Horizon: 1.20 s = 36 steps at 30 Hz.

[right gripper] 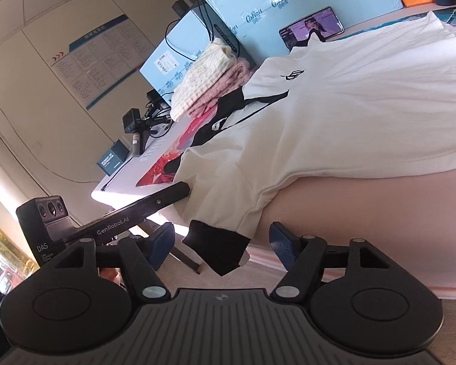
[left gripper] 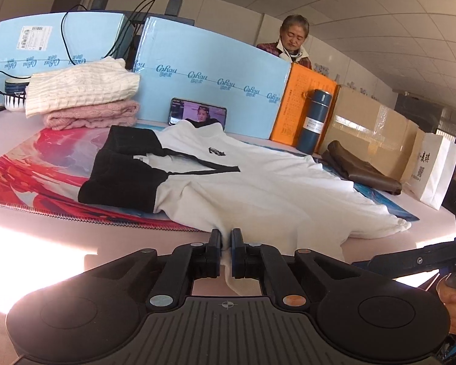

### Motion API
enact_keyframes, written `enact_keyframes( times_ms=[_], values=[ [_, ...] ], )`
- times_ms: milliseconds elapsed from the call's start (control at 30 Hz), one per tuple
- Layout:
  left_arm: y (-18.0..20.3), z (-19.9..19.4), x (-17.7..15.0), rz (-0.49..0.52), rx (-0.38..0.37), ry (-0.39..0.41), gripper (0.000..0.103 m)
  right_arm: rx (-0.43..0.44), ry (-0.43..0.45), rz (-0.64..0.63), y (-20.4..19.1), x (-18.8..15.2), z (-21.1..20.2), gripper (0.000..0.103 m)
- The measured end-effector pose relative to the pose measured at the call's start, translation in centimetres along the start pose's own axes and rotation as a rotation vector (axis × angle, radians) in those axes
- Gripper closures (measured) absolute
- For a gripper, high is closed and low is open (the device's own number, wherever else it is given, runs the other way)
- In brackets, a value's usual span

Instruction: Fold clothes

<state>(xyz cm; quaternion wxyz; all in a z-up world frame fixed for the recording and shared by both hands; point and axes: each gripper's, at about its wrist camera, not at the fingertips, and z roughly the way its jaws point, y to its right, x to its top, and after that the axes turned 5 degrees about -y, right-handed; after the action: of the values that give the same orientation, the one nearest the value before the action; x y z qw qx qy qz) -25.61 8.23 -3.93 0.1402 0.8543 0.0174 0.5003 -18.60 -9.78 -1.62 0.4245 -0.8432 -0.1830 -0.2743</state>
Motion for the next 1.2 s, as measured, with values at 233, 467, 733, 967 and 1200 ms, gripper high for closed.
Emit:
enact_keyframes(
  times_ms=[233,467,733,967,1200],
  values=[
    [-0.9,-1.2,-0.3,0.010,-0.005,-0.024,0.090,0.099,-0.062,0.127,2.0,-0.3,1.8,0.046],
    [-3.0,-1.3,3.1,0.041,0.124,0.151,0.045,0.221,-0.009,0.239,3.0,0.1,1.7,0.038],
    [-4.8,3.1,3.4,0.237,0.338,0.003,0.037,0.086,0.003,0.253,3.3,-0.2,0.6,0.094],
    [-3.1,0.9,2.5,0.318,0.433,0.154,0.033,0.075,0.047,0.199,3.1,-0.5,-1.9,0.095],
    [4.5,-3.3,-1.7,0.540,-0.129,0.274,0.026,0.192,0.039,0.252,3.3,0.4,-1.0,0.095]
  ],
)
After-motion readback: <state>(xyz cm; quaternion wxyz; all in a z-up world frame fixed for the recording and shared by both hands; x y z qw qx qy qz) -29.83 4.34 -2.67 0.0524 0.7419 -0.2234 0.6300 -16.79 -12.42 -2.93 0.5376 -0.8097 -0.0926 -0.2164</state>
